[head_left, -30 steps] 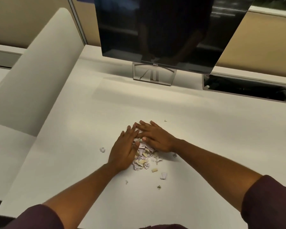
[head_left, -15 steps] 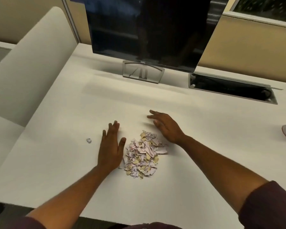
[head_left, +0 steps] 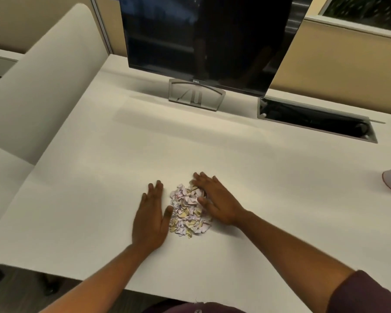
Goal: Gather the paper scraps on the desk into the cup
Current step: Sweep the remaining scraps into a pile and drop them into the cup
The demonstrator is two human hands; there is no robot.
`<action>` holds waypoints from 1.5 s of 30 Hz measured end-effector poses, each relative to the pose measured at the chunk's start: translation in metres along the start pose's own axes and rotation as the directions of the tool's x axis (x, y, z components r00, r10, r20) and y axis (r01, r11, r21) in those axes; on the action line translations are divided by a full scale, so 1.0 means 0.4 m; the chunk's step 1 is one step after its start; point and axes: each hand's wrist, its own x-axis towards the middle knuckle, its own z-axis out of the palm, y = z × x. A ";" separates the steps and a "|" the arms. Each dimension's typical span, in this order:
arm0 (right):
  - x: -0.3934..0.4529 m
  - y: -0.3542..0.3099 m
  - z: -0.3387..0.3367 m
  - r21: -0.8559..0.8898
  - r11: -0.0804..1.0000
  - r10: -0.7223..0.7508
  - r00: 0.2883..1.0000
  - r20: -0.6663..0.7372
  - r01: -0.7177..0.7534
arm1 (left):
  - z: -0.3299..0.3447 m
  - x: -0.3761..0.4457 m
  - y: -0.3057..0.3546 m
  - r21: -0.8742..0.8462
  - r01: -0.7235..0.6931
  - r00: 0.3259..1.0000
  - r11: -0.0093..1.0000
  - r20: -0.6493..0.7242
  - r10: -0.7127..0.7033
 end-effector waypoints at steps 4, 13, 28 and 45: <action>-0.101 -0.027 0.043 0.007 1.000 0.026 0.997 -0.069 -0.025 | 0.088 -0.033 0.093 -0.034 -0.106 0.987 0.994 0.119 0.109; -0.231 -0.055 0.024 0.381 0.909 0.310 0.885 -0.347 -0.169 | 0.147 -0.026 0.213 -0.200 -0.208 0.936 0.957 0.244 0.254; -0.267 -0.121 0.154 -0.181 0.894 0.322 0.870 -0.374 -0.409 | 0.062 0.143 0.105 0.117 -0.339 0.890 0.933 0.360 0.278; -0.227 -0.087 0.019 -0.371 0.907 0.158 0.978 -0.140 -0.199 | -0.027 0.178 0.172 -0.084 -0.633 0.617 0.770 0.546 0.567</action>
